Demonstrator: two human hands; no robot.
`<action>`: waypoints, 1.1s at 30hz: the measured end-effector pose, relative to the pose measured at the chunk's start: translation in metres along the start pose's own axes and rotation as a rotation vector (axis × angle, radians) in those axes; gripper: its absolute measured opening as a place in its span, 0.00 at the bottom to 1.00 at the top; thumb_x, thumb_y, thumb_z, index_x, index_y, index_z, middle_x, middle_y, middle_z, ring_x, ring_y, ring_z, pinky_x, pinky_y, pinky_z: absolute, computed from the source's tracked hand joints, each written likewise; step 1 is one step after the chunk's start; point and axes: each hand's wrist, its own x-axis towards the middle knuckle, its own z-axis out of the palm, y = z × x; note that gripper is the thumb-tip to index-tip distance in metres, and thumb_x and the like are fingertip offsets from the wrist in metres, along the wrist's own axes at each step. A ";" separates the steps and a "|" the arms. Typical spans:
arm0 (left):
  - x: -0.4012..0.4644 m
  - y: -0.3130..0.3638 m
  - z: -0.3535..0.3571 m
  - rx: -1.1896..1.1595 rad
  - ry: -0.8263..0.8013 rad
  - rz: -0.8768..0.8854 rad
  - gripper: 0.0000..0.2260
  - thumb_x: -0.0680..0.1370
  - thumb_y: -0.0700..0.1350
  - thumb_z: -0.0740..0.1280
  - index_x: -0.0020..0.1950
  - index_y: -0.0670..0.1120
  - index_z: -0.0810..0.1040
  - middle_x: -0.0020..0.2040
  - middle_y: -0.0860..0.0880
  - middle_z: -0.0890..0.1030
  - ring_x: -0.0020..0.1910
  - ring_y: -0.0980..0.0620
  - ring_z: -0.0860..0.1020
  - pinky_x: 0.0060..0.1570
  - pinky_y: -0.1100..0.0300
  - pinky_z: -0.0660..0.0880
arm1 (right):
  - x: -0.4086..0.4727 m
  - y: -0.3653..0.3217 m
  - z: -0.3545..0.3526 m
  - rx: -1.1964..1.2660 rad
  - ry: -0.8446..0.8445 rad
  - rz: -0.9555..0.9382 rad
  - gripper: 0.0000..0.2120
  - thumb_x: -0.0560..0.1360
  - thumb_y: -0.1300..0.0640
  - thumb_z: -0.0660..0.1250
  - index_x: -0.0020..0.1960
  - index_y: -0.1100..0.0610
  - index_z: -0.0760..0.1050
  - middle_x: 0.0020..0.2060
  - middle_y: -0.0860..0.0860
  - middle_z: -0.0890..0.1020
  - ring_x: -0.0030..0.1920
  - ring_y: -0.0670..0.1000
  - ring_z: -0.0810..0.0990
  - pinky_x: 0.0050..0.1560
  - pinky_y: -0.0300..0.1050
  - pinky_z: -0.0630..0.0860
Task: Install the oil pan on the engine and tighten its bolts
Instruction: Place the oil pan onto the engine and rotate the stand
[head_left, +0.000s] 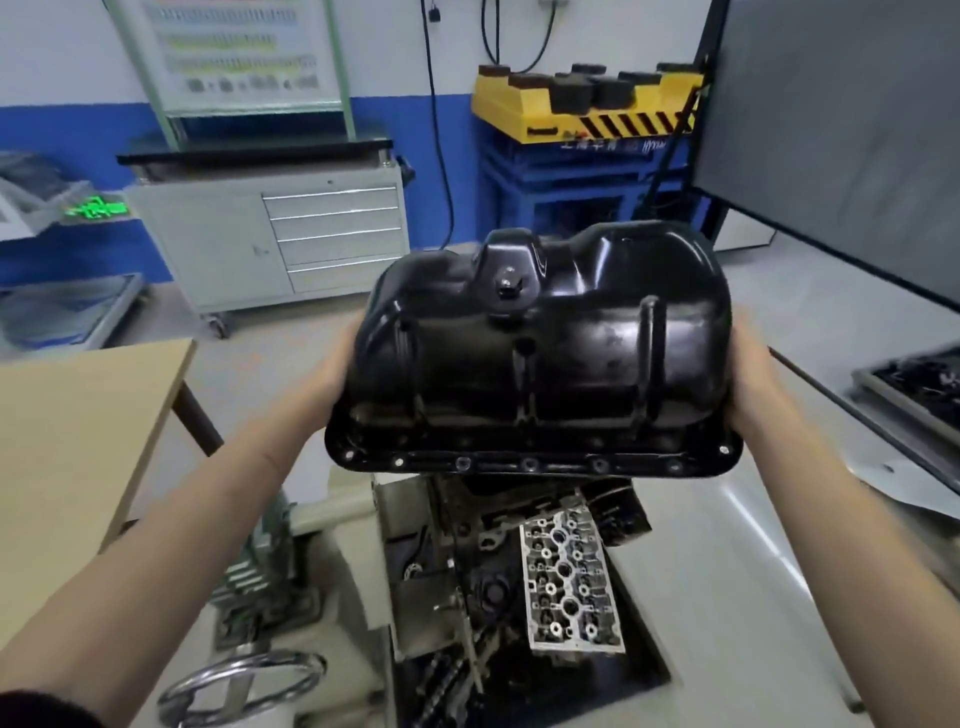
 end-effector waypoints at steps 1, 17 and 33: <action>-0.004 -0.003 0.007 -0.042 0.023 -0.028 0.12 0.80 0.49 0.59 0.43 0.46 0.78 0.31 0.51 0.82 0.30 0.54 0.80 0.26 0.67 0.74 | 0.001 0.000 -0.003 0.012 -0.017 0.019 0.14 0.73 0.44 0.64 0.36 0.51 0.80 0.31 0.45 0.83 0.33 0.45 0.82 0.36 0.39 0.76; -0.020 -0.080 0.070 0.065 0.340 -0.165 0.16 0.76 0.66 0.52 0.43 0.67 0.78 0.49 0.54 0.81 0.50 0.54 0.78 0.57 0.51 0.72 | 0.108 0.032 -0.042 0.097 -0.359 0.198 0.13 0.75 0.48 0.62 0.38 0.51 0.81 0.34 0.46 0.81 0.36 0.45 0.79 0.41 0.37 0.77; -0.042 -0.097 0.090 -0.104 0.539 -0.228 0.18 0.78 0.59 0.55 0.55 0.51 0.80 0.56 0.46 0.80 0.54 0.50 0.77 0.58 0.54 0.72 | 0.143 0.062 -0.052 -0.008 -0.511 0.098 0.27 0.81 0.53 0.50 0.32 0.40 0.81 0.30 0.37 0.81 0.32 0.34 0.78 0.31 0.27 0.73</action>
